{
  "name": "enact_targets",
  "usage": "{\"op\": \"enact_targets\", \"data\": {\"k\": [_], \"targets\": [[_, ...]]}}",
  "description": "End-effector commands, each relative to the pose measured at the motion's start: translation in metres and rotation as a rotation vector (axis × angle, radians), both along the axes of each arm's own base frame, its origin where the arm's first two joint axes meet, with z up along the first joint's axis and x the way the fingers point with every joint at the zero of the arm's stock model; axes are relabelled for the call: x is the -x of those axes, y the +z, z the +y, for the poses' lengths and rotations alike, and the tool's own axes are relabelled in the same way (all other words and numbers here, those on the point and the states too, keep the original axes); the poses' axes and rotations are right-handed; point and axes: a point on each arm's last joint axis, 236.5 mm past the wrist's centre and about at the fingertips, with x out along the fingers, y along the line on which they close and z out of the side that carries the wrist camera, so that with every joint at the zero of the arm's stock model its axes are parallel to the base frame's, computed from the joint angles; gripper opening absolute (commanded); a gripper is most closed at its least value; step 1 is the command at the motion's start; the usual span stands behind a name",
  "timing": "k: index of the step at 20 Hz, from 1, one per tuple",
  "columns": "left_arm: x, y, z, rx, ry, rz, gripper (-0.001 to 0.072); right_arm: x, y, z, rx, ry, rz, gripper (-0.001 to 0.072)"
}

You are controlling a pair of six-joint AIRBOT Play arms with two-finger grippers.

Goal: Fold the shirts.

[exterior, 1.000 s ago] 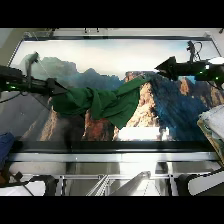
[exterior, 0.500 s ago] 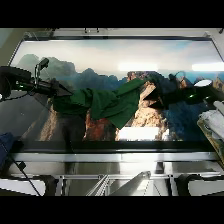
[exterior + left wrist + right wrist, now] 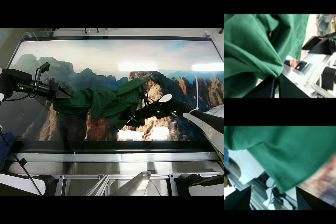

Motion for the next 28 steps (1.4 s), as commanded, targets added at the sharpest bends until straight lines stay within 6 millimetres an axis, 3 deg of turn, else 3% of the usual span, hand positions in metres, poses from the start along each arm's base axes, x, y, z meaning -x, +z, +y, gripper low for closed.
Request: {"op": "enact_targets", "data": {"k": [1, 2, 3, 4, 6, 7, 10, 12, 14, 16, 18, 19, 20, 22, 24, 26, 28], "targets": [[0.000, -0.005, 0.011, 0.016, 0.022, 0.023, 0.0021, 0.004, -0.014, 0.030, -0.029, -0.017, -0.003, 0.0621], [-0.001, -0.004, 0.013, 0.019, 0.030, 0.023, 0.0021, 0.001, -0.012, 0.038, -0.062, -0.030, -0.013, 0.0522], [-0.001, -0.004, 0.014, 0.020, 0.033, 0.026, 0.0021, -0.004, -0.005, 0.045, -0.107, -0.040, -0.036, 0.0226], [-0.001, -0.004, 0.014, 0.020, 0.036, 0.029, 0.0021, -0.006, 0.007, 0.052, -0.164, -0.041, -0.055, 0.0014], [0.004, 0.012, 0.008, 0.062, 0.011, 0.018, 0.0020, -0.007, 0.054, 0.063, -0.329, 0.004, -0.139, 0.0017], [0.009, 0.036, 0.000, 0.116, -0.024, -0.033, 0.0020, -0.009, 0.090, 0.062, -0.416, 0.024, -0.199, 0.0017], [0.027, 0.138, -0.019, 0.199, -0.073, -0.274, 0.0020, -0.012, 0.213, 0.030, -0.546, 0.043, -0.484, 0.0017], [0.064, 0.226, -0.035, 0.194, -0.103, -0.523, 0.0021, 0.001, 0.314, -0.008, -0.571, 0.016, -0.782, 0.0016], [0.123, 0.306, -0.053, 0.151, -0.137, -0.768, 0.0021, 0.038, 0.409, -0.044, -0.565, -0.014, -1.094, 0.0017], [0.184, 0.378, -0.068, 0.048, -0.108, -1.012, 0.0022, 0.099, 0.499, -0.069, -0.582, -0.073, -1.404, 0.0017], [0.241, 0.434, -0.080, -0.088, -0.081, -1.252, 0.0022, 0.151, 0.551, -0.081, -0.473, -0.106, -1.679, 0.0016], [0.259, 0.455, -0.085, -0.169, -0.059, -1.363, 0.0022, 0.164, 0.571, -0.089, -0.364, -0.149, -1.807, 0.0016], [0.267, 0.472, -0.082, -0.280, -0.022, -1.453, 0.0022, 0.166, 0.585, -0.100, -0.188, -0.202, -1.922, 0.0015], [0.253, 0.489, -0.065, -0.398, 0.045, -1.485, 0.0022, 0.146, 0.597, -0.123, 0.029, -0.292, -1.947, 0.0013], [0.216, 0.483, -0.050, -0.300, 0.049, -1.372, 0.0023, 0.094, 0.590, -0.150, 0.075, -0.341, -1.862, 0.0013], [0.162, 0.440, -0.036, -0.178, 0.006, -1.154, 0.0023, 0.023, 0.546, -0.177, 0.051, -0.330, -1.662, 0.0015], [0.109, 0.368, -0.029, -0.053, -0.050, -0.864, 0.0023, -0.052, 0.475, -0.185, -0.040, -0.278, -1.411, 0.0017]]}}
